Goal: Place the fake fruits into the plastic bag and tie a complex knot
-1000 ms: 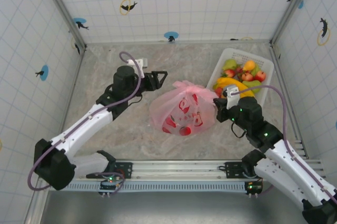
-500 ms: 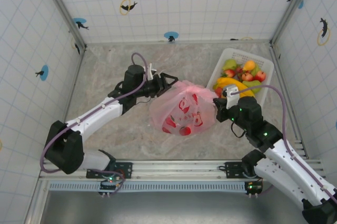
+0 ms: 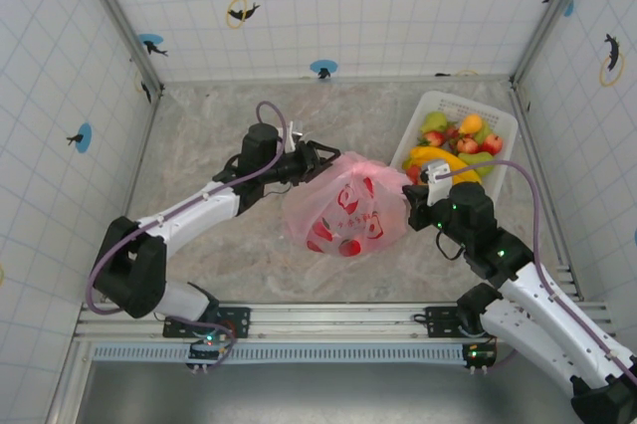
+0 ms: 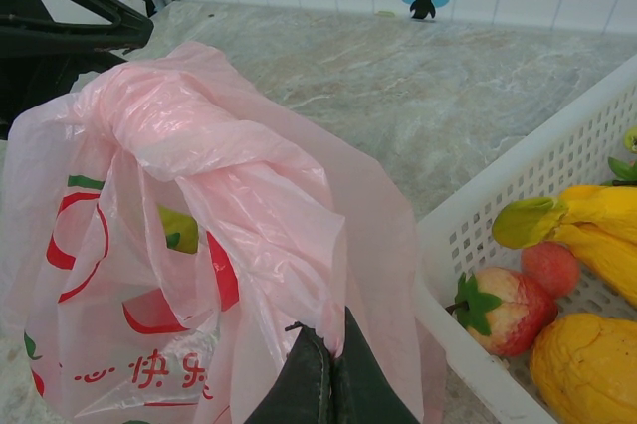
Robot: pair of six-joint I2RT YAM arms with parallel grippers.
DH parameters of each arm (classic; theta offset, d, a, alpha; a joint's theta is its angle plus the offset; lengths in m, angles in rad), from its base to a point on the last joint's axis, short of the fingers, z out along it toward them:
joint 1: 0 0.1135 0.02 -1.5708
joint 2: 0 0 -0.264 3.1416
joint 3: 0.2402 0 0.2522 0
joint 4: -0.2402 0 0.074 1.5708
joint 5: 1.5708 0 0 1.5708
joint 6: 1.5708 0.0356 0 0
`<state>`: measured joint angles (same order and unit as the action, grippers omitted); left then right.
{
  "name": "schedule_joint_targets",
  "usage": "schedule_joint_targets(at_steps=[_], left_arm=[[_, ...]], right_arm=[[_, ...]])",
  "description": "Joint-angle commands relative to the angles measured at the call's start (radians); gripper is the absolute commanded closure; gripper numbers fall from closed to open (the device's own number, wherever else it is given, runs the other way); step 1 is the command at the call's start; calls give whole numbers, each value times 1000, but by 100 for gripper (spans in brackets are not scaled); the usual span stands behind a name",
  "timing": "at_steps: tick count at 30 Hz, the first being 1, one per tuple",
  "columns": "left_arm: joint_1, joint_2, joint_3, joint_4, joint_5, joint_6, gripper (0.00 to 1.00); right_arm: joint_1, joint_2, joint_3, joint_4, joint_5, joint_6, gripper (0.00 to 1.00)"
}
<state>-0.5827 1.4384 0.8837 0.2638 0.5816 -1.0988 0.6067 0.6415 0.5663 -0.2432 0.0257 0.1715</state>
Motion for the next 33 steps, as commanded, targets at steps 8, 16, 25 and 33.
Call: schedule_joint_targets(at_steps=[8,16,25,33], left_arm=[[23,14,-43,61,-65,47,100],[59,-145,-43,-48,-233,218,100],[140,-351,-157,-210,-435,216,100],[221,-440,-241,-282,-508,203,100]], right_arm=[[-2,-14,12,18,-1,6,100],[-2,-37,27,-15,23,11,100],[-4,-28,5,-87,96,46,100],[-22,-30,-64,-175,198,122,100]])
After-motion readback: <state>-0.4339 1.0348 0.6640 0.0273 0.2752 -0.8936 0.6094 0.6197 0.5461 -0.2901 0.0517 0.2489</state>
